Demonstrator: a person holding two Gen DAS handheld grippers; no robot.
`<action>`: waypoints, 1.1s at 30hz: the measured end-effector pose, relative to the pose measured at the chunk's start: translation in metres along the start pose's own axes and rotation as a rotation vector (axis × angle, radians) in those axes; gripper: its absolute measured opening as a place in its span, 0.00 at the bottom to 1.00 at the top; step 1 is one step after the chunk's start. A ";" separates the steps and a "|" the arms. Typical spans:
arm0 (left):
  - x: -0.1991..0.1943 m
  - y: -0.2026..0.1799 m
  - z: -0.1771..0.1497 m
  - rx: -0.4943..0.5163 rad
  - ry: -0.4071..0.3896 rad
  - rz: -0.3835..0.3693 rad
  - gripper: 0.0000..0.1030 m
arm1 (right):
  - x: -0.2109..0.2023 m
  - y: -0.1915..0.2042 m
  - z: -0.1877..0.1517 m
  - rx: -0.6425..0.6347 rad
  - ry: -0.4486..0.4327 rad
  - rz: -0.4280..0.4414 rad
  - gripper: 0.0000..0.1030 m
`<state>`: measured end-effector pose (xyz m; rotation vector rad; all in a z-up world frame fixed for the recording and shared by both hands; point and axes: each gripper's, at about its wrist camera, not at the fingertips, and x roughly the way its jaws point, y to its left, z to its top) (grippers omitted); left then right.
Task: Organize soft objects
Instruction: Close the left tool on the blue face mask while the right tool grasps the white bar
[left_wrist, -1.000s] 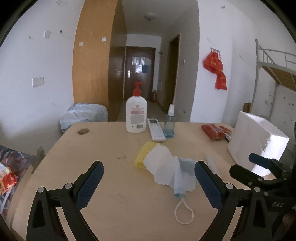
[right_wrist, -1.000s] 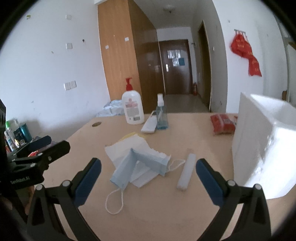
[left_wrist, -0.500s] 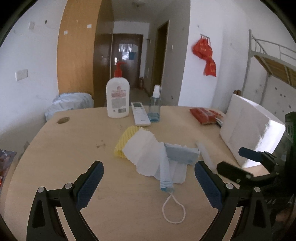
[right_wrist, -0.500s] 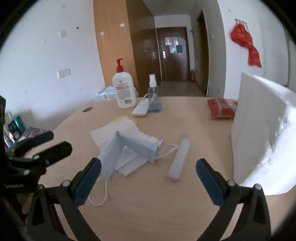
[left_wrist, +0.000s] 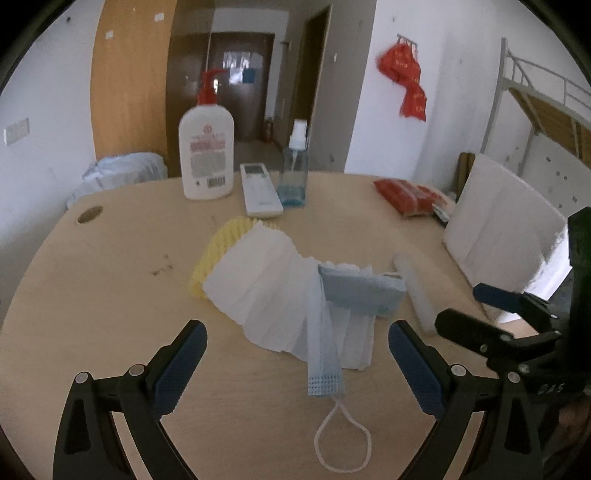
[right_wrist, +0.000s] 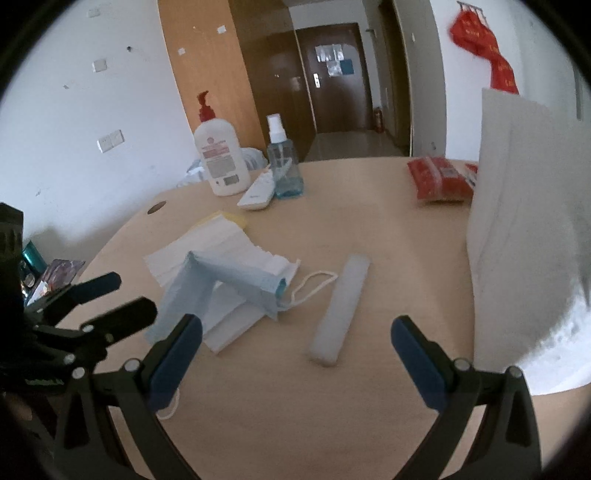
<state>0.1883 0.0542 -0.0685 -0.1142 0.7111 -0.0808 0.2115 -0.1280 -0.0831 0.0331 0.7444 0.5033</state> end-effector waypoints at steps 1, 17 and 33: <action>0.004 0.000 0.001 -0.001 0.013 0.003 0.96 | 0.002 -0.001 0.000 0.000 0.005 -0.004 1.00; 0.033 0.001 0.000 -0.046 0.114 -0.048 0.56 | 0.028 -0.010 0.002 -0.008 0.084 -0.048 1.00; 0.029 0.008 -0.003 -0.069 0.094 -0.084 0.10 | 0.041 -0.011 0.001 -0.019 0.151 -0.133 0.75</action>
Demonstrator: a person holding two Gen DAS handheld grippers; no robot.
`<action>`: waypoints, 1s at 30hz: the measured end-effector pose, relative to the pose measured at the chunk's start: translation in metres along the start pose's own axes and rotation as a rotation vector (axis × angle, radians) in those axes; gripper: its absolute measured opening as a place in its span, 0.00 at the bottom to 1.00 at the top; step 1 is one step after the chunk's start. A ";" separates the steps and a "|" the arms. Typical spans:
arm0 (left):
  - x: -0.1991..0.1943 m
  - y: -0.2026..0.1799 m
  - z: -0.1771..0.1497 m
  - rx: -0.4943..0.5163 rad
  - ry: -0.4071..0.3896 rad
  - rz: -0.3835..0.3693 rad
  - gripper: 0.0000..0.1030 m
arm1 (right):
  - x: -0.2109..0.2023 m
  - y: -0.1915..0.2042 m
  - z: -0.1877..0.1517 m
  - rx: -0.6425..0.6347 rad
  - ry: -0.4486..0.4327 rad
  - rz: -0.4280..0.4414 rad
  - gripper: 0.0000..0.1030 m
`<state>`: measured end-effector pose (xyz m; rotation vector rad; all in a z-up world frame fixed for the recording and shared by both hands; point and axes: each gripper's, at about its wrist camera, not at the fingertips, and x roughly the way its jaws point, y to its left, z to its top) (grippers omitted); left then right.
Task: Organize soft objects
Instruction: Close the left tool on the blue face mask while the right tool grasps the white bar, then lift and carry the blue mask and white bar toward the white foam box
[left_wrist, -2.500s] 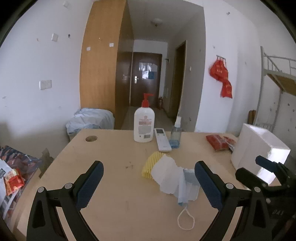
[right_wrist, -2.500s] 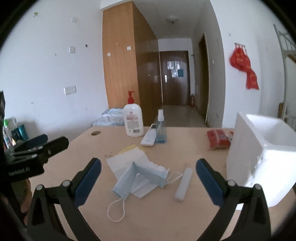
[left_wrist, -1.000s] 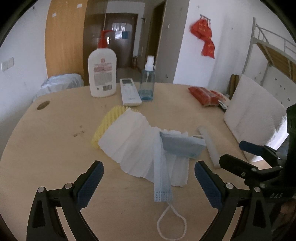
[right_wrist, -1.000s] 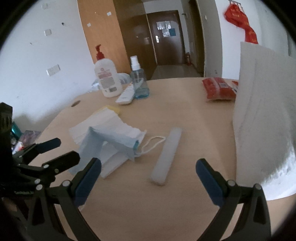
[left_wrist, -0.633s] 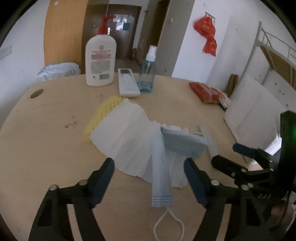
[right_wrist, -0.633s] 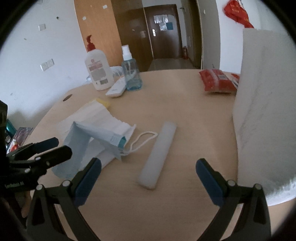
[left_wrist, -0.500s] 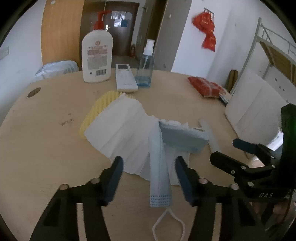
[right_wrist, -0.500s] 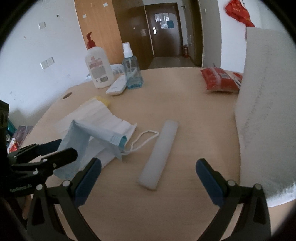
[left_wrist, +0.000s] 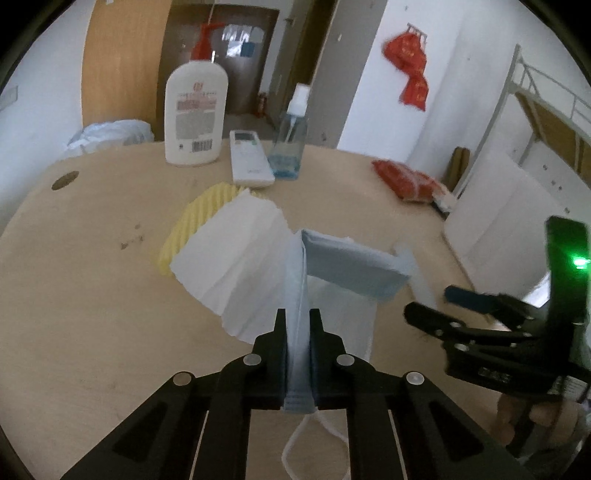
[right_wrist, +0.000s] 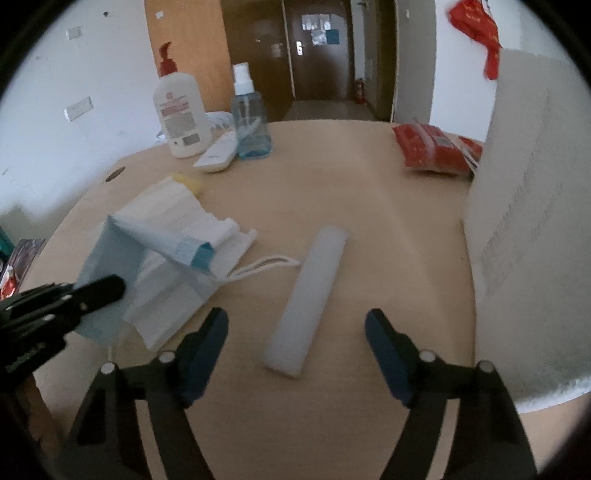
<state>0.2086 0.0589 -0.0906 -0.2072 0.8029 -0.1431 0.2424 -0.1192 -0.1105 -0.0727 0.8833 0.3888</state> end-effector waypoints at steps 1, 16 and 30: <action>-0.002 -0.001 0.001 0.003 -0.010 -0.004 0.10 | 0.001 0.000 0.000 0.002 0.005 -0.001 0.72; -0.026 -0.010 0.000 0.046 -0.134 -0.048 0.10 | 0.002 0.014 0.000 -0.046 0.010 -0.124 0.33; -0.050 -0.006 0.002 0.030 -0.232 -0.070 0.10 | -0.015 0.018 0.002 -0.005 -0.046 -0.087 0.21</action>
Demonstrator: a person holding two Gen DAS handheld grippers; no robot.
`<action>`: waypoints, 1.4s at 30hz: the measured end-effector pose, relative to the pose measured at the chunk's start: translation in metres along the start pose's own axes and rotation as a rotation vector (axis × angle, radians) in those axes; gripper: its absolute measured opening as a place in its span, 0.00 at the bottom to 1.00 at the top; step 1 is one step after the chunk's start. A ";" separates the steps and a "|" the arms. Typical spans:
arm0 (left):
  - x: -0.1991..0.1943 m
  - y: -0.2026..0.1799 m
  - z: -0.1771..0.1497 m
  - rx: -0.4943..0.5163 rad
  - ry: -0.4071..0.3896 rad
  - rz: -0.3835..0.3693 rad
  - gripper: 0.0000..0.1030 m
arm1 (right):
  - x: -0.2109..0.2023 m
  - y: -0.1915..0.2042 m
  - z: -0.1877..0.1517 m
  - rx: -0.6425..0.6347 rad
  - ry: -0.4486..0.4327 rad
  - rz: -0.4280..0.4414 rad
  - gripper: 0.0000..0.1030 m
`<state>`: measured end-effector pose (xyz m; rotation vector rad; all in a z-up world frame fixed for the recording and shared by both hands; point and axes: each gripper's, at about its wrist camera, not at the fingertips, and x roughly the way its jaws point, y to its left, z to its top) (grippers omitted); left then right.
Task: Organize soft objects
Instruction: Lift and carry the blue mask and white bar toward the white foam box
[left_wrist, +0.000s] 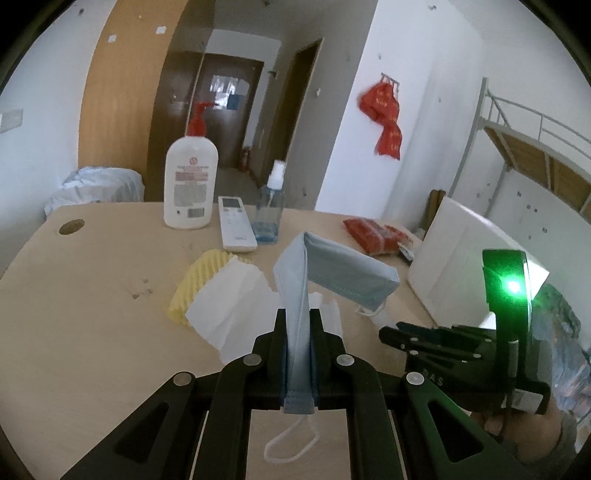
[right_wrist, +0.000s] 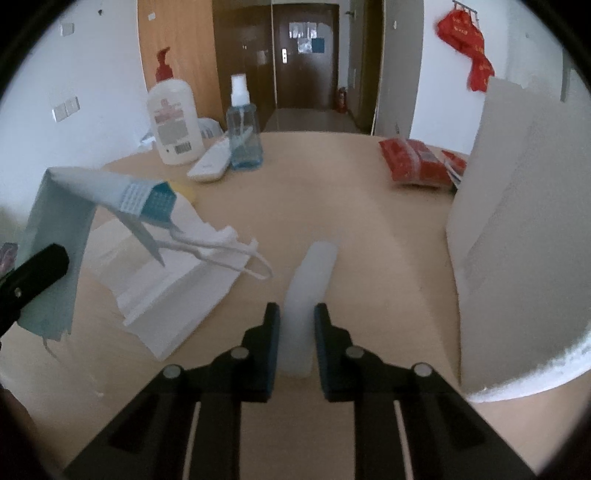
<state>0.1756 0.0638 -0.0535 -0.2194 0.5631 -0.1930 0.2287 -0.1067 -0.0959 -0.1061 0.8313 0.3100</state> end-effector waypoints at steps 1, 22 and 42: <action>-0.002 0.001 0.001 -0.003 -0.009 -0.001 0.10 | -0.003 0.000 0.000 -0.001 -0.007 0.006 0.21; -0.061 -0.012 0.013 0.013 -0.152 0.051 0.10 | -0.072 -0.005 0.006 0.030 -0.180 0.040 0.21; -0.124 -0.055 -0.001 0.083 -0.234 0.061 0.10 | -0.152 -0.012 -0.024 0.037 -0.359 0.029 0.21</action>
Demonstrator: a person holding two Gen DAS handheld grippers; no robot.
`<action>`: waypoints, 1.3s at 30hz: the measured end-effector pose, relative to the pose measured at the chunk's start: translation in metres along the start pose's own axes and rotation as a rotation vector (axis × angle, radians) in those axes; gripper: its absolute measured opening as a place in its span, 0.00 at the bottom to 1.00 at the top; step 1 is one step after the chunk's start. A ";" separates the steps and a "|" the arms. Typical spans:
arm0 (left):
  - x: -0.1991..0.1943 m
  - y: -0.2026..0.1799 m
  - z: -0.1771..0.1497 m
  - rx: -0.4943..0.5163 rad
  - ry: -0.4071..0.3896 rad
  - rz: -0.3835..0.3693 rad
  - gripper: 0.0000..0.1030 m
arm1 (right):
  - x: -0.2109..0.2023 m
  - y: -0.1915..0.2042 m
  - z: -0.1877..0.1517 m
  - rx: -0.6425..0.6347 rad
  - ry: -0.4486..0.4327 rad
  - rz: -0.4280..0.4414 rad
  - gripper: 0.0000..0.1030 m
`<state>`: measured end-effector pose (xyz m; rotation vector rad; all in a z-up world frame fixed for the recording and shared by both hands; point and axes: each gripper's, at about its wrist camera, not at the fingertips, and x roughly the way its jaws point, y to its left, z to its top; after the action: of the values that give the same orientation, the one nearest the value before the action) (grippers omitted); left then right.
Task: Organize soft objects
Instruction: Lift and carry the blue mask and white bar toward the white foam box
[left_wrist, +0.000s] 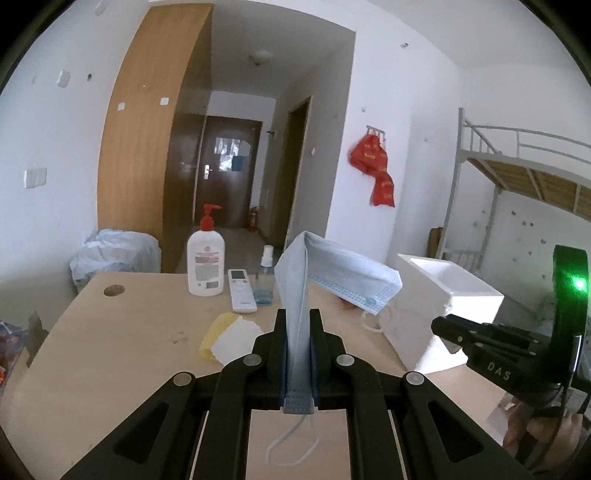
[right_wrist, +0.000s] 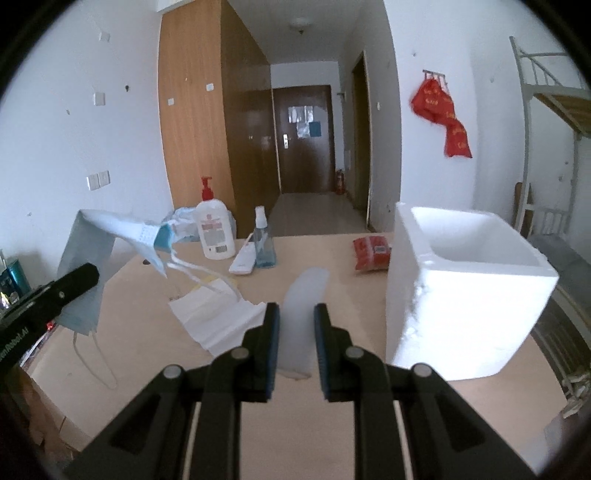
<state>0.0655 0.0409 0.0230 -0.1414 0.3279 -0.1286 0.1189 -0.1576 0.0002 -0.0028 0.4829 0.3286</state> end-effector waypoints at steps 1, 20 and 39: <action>-0.002 -0.003 0.000 0.005 0.001 -0.008 0.10 | -0.004 -0.001 0.000 0.003 -0.008 -0.003 0.21; -0.010 -0.062 0.006 0.078 -0.007 -0.168 0.10 | -0.066 -0.034 -0.009 0.068 -0.114 -0.139 0.21; 0.005 -0.117 0.001 0.136 0.034 -0.319 0.10 | -0.101 -0.063 -0.024 0.152 -0.146 -0.281 0.21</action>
<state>0.0586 -0.0748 0.0413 -0.0556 0.3273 -0.4684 0.0434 -0.2505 0.0204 0.0994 0.3556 0.0152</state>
